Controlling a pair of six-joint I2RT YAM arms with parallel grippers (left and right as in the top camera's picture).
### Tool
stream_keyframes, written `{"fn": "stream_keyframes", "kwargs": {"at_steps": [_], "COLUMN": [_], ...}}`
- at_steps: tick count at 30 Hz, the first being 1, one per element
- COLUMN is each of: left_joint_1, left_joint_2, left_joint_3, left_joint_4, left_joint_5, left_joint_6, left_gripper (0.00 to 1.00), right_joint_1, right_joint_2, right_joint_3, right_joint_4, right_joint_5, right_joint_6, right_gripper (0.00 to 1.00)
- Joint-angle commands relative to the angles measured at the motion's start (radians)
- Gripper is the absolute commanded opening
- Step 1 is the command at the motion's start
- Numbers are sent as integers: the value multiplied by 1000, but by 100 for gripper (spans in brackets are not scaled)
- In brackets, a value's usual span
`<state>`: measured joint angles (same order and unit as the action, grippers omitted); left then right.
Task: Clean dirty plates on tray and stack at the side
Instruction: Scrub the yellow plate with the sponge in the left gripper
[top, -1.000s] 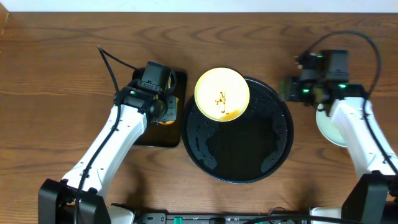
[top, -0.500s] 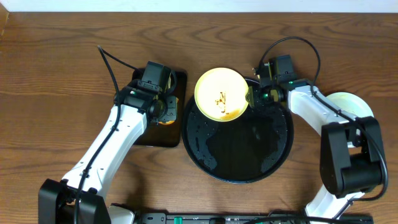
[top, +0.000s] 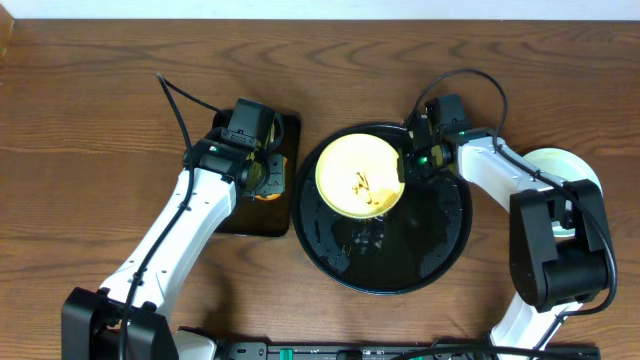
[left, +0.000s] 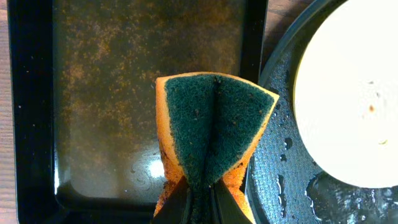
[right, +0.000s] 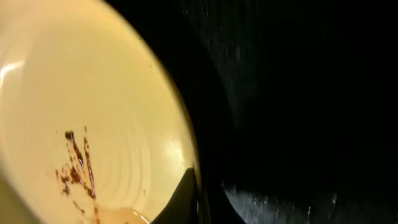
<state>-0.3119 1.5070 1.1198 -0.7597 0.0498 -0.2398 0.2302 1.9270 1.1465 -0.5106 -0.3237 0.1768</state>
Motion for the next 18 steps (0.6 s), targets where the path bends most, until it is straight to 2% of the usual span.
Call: {"fn": "stream_keyframes", "kwargs": {"at_steps": [1,7,12,18], "left_joint_1": [4,-22,-110,-246], "left_joint_2": [-11,-11,8,117], "left_joint_3": [-3,-3,-3,-3], "left_joint_4": [-1,60,149,274], "left_joint_5": [43,207,216,216], "left_joint_6": [-10,-10,-50,-128], "left_gripper": [8,8,8,8], "right_joint_1": [14,14,14,14], "right_joint_2": [12,12,12,12], "right_joint_3": [3,3,3,3], "right_joint_4": [-62,-144,-161,-170], "right_joint_5": [6,6,6,6], "right_joint_6": [6,17,40,39], "right_gripper": [1,1,1,1]}}
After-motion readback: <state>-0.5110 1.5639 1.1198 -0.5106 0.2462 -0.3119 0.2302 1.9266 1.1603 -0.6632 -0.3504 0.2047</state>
